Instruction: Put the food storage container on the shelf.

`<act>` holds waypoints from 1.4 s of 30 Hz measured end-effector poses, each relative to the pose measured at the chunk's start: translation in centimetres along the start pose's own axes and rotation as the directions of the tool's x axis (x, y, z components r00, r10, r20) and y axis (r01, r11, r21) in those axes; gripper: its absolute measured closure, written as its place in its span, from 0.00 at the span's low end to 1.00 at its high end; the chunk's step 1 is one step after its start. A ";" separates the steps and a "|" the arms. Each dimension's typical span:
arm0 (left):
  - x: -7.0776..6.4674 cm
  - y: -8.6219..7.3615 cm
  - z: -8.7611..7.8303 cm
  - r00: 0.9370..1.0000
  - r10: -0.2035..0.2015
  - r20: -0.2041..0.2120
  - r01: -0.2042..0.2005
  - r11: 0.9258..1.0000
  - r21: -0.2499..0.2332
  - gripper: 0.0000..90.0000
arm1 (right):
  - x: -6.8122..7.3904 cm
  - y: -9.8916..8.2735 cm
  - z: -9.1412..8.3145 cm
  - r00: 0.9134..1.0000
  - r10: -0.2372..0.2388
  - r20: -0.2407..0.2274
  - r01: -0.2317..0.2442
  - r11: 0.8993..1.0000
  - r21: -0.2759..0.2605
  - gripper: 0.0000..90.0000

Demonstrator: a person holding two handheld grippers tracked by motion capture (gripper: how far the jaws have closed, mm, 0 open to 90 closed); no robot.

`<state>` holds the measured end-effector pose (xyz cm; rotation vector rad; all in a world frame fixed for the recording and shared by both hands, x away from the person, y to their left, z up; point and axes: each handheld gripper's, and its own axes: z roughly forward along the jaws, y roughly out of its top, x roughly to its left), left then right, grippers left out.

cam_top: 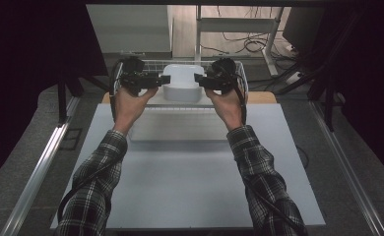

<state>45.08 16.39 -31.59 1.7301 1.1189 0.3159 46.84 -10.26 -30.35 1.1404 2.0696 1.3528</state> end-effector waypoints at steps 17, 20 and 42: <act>-1.0 -0.9 -1.2 0.995 0.068 0.079 -0.066 0.998 -0.025 0.12 | 0.3 -0.4 -0.5 0.992 -0.060 -0.109 0.060 0.998 -0.008 0.17; -1.0 -1.4 -1.2 0.992 0.083 0.092 -0.081 0.996 -0.021 0.08 | 0.5 -0.7 -0.6 0.991 -0.078 -0.108 0.078 0.997 -0.002 0.10; -2.5 -5.5 -2.4 0.962 0.247 0.113 -0.244 0.969 -0.040 0.03 | 1.1 -4.2 -2.5 0.972 -0.181 -0.152 0.186 0.982 0.021 0.01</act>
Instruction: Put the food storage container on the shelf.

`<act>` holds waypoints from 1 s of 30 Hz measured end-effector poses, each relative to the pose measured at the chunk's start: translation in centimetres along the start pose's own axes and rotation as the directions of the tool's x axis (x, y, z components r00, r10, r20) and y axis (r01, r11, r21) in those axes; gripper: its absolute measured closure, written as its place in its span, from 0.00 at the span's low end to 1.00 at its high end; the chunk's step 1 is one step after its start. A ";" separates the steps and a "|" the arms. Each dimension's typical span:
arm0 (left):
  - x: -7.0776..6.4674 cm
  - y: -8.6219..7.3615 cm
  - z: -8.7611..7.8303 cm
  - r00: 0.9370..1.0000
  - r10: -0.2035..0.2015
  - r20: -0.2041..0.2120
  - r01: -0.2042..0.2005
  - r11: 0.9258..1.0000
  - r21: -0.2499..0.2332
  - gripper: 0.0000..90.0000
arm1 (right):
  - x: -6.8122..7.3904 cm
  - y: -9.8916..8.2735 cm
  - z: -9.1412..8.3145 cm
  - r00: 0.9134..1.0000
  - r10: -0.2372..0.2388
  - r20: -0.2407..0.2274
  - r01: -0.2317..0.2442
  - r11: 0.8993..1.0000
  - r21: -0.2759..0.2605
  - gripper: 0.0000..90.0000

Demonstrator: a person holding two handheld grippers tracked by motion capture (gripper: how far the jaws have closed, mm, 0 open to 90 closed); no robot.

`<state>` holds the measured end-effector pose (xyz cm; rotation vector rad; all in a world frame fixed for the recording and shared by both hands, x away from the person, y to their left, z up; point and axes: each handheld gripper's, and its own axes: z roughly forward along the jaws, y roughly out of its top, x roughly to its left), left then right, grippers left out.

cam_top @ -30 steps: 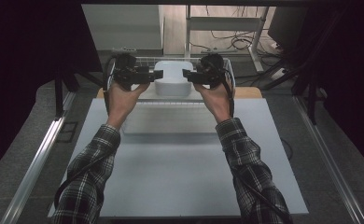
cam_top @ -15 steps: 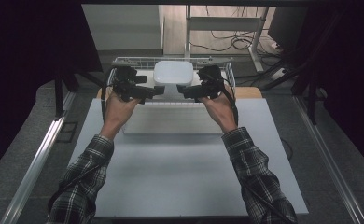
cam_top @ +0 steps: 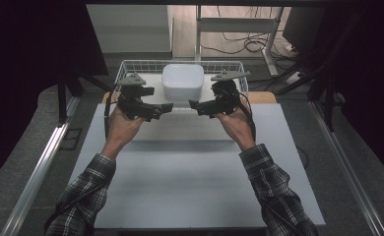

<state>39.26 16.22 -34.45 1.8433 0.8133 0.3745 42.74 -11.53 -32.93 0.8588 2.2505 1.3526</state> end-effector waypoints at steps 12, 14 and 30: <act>-0.9 -1.9 -0.8 1.000 0.004 0.028 -0.005 1.000 0.011 0.02 | 0.7 -1.5 -1.1 0.999 -0.039 -0.021 0.039 0.999 0.009 0.00; -1.0 -2.3 -0.9 1.000 0.009 0.024 -0.009 1.000 0.020 0.02 | 0.8 -1.8 -1.3 0.999 -0.048 -0.023 0.049 0.999 0.011 0.00; -2.7 -5.9 -1.0 0.999 0.001 0.048 -0.004 0.999 0.053 0.02 | 2.3 -4.6 -2.2 0.994 -0.094 -0.063 0.095 0.995 0.025 0.00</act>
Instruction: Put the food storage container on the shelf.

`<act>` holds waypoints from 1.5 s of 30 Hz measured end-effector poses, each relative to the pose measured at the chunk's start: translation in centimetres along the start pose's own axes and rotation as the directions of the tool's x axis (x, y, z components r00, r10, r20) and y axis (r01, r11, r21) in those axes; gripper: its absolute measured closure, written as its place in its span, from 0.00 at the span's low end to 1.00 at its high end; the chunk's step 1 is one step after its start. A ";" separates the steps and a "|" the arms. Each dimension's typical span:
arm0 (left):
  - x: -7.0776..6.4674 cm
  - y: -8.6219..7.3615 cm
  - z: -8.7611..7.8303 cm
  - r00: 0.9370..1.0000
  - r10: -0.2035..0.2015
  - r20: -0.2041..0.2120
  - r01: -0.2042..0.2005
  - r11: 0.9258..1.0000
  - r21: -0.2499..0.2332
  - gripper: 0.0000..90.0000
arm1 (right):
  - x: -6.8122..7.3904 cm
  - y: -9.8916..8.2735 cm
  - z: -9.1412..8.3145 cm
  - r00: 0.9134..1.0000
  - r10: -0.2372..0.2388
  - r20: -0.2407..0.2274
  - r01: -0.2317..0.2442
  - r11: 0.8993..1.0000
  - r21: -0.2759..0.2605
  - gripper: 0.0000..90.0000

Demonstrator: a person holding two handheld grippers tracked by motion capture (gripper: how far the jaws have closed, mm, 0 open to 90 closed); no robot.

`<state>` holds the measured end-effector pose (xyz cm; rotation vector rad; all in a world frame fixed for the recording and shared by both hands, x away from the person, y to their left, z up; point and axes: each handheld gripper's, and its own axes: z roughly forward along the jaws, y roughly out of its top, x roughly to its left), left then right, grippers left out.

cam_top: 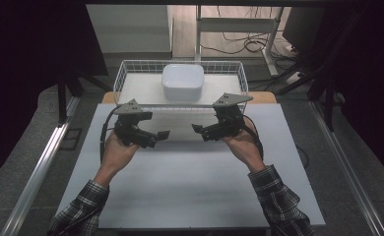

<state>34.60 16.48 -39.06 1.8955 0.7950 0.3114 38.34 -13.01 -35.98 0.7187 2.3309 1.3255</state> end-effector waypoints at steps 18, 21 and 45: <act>-1.9 -4.4 0.4 1.000 -0.005 0.015 0.006 1.000 -0.021 0.03 | 1.3 -4.7 0.1 0.999 0.035 -0.032 -0.035 0.999 -0.006 0.00; -1.9 -5.3 0.5 1.000 -0.021 0.021 0.022 0.999 -0.023 0.03 | 1.5 -5.2 0.0 0.999 0.033 -0.034 -0.034 0.999 -0.009 0.00; -3.7 -9.9 -0.1 1.000 -0.009 -0.025 0.009 1.000 0.016 0.03 | 3.3 -8.8 -1.1 0.999 0.014 -0.039 -0.013 1.000 0.028 0.00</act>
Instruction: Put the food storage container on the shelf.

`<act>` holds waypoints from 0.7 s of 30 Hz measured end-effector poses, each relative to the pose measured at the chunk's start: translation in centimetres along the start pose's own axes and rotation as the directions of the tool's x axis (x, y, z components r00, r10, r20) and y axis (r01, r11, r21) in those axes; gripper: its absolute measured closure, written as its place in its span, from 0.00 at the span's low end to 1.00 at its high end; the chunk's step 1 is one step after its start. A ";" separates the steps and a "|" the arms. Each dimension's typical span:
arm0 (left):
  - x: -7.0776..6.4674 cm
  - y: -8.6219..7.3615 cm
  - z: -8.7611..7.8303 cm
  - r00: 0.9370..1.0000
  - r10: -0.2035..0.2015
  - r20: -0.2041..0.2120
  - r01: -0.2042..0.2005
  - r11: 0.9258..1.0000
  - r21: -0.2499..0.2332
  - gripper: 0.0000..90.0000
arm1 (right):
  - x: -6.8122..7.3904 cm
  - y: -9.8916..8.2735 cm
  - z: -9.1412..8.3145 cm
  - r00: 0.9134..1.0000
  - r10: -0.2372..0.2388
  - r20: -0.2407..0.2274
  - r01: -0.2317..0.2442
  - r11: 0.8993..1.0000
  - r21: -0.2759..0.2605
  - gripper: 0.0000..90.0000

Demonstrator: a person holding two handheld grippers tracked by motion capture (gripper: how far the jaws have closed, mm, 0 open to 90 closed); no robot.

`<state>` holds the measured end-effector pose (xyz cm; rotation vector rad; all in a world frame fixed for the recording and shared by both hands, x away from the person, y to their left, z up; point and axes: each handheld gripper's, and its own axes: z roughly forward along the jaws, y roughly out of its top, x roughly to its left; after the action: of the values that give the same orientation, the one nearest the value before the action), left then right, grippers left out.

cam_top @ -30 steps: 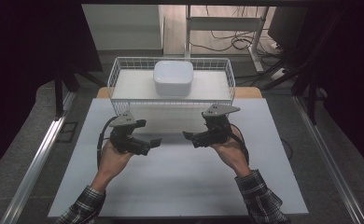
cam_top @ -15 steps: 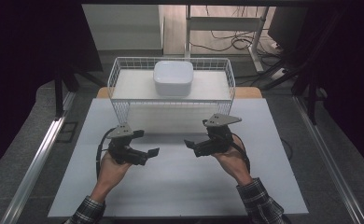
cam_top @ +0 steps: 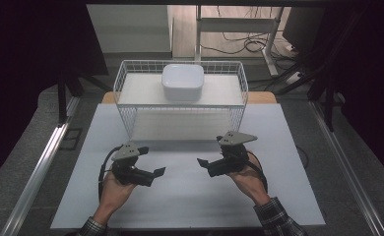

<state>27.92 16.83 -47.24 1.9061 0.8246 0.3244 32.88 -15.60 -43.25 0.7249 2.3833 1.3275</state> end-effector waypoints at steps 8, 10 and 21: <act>-0.2 -1.6 -0.6 1.000 -0.013 -0.014 0.013 1.000 0.023 0.03 | 0.0 -1.3 -0.9 1.000 0.000 0.020 0.000 1.000 0.016 0.00; -0.2 -1.7 -0.7 1.000 -0.015 -0.016 0.016 1.000 0.024 0.03 | 0.0 -1.4 -1.1 1.000 0.003 0.021 -0.003 1.000 0.015 0.00; -0.4 -3.6 -1.8 0.999 -0.046 -0.027 0.047 0.998 0.046 0.03 | 0.2 -3.7 -2.2 0.999 0.027 0.037 -0.029 0.999 0.040 0.00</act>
<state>25.18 18.74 -49.47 1.9260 0.8993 0.3042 30.61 -18.68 -45.30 0.7897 2.3861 1.2690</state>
